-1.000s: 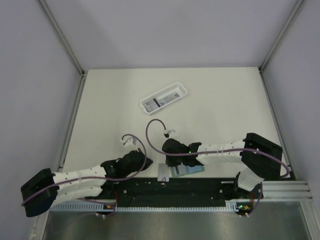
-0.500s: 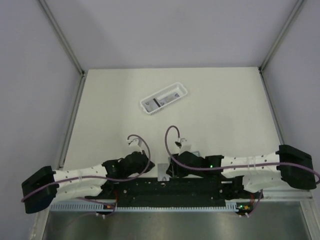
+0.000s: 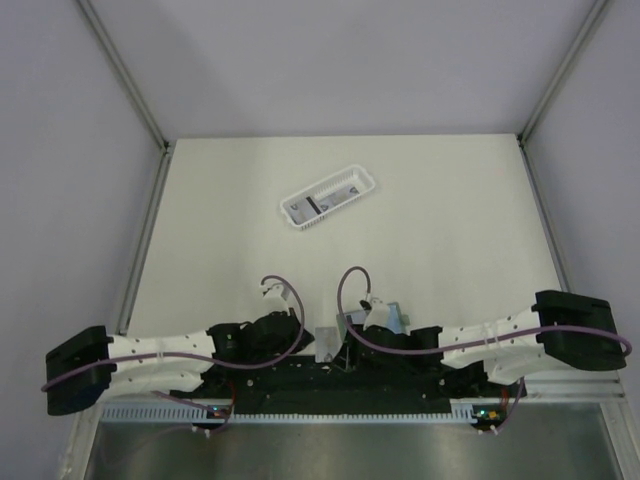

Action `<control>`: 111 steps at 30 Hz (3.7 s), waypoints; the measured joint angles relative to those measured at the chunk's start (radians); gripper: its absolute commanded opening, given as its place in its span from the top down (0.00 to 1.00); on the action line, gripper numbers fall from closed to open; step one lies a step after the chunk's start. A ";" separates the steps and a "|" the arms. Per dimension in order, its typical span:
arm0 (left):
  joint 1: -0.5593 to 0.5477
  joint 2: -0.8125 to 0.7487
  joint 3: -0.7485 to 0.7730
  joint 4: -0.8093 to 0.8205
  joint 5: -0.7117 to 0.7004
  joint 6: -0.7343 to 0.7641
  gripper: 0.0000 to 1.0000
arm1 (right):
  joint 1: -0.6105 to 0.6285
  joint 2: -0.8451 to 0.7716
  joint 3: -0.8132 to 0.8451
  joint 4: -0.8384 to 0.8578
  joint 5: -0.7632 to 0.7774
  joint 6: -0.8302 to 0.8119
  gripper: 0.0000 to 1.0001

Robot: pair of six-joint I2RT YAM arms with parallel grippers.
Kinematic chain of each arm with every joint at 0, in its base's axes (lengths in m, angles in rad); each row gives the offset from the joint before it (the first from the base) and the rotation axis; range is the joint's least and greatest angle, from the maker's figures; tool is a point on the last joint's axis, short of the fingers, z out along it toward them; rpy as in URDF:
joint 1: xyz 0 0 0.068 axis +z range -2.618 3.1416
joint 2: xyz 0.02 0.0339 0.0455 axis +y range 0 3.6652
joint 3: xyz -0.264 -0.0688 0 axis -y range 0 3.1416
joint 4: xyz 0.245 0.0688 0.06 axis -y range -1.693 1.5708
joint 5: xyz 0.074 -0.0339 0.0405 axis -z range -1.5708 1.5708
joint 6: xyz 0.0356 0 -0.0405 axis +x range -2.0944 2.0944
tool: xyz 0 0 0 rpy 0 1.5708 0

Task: Put the credit cards into the card holder
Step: Pick up the credit card at the corner of the board.

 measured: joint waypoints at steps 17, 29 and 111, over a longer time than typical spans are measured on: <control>-0.011 0.022 0.000 0.023 -0.003 -0.037 1.00 | -0.026 0.088 -0.101 0.315 -0.028 0.122 0.51; -0.024 0.028 0.000 0.029 -0.010 -0.057 1.00 | -0.036 0.079 -0.101 0.238 0.008 0.127 0.51; -0.038 -0.502 0.097 0.266 0.221 0.281 1.00 | -0.346 -0.674 -0.145 0.280 -0.445 -0.241 0.59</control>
